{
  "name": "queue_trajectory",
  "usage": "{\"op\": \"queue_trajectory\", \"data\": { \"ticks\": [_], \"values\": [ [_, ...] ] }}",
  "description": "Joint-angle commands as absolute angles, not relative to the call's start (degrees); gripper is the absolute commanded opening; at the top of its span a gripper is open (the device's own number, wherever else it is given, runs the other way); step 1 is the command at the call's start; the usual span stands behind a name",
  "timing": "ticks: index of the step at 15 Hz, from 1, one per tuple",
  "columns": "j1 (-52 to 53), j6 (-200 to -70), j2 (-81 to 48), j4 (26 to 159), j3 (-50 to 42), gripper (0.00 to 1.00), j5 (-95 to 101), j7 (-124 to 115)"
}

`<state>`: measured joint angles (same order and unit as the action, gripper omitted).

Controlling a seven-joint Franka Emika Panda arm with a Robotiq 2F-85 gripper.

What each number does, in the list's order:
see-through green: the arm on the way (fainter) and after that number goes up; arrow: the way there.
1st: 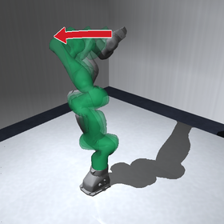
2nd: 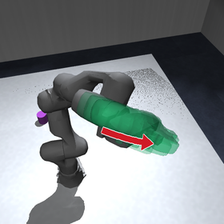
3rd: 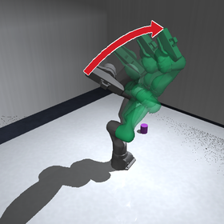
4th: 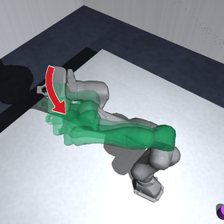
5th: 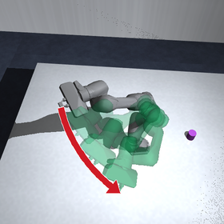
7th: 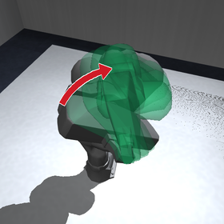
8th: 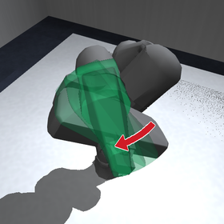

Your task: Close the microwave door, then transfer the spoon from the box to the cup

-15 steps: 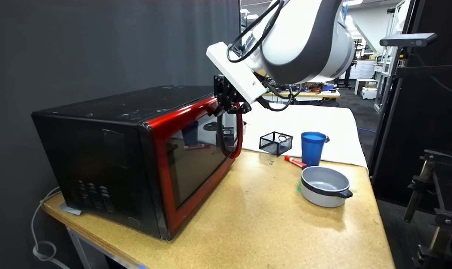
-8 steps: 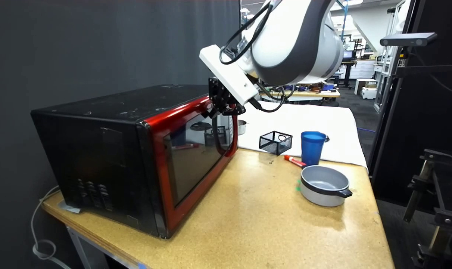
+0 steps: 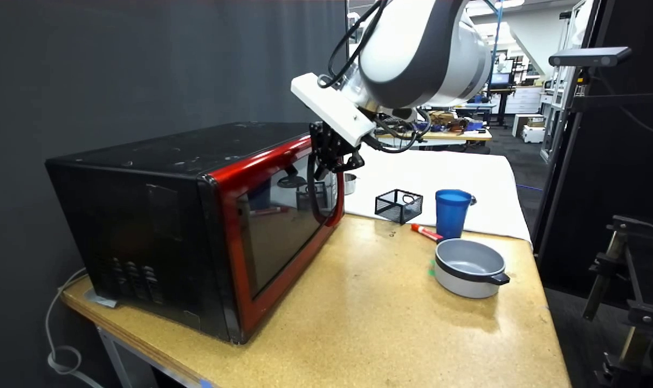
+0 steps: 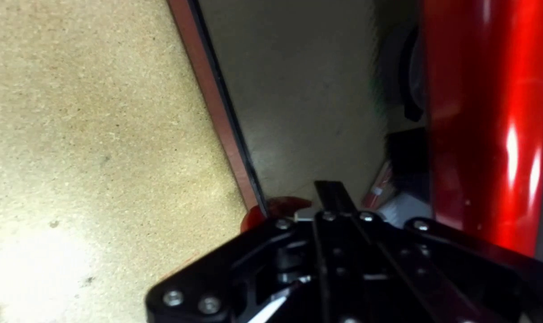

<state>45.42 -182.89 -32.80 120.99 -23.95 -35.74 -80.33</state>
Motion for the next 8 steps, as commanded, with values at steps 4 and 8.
{"op": "queue_trajectory", "data": {
  "ticks": [4, 8],
  "values": [
    [57.49, -159.29, -24.69, 126.79, -40.85, 0.0, -28.4, -85.45],
    [63.67, -147.02, -18.72, 127.47, -48.65, 0.0, -19.15, -89.66]
  ]
}}
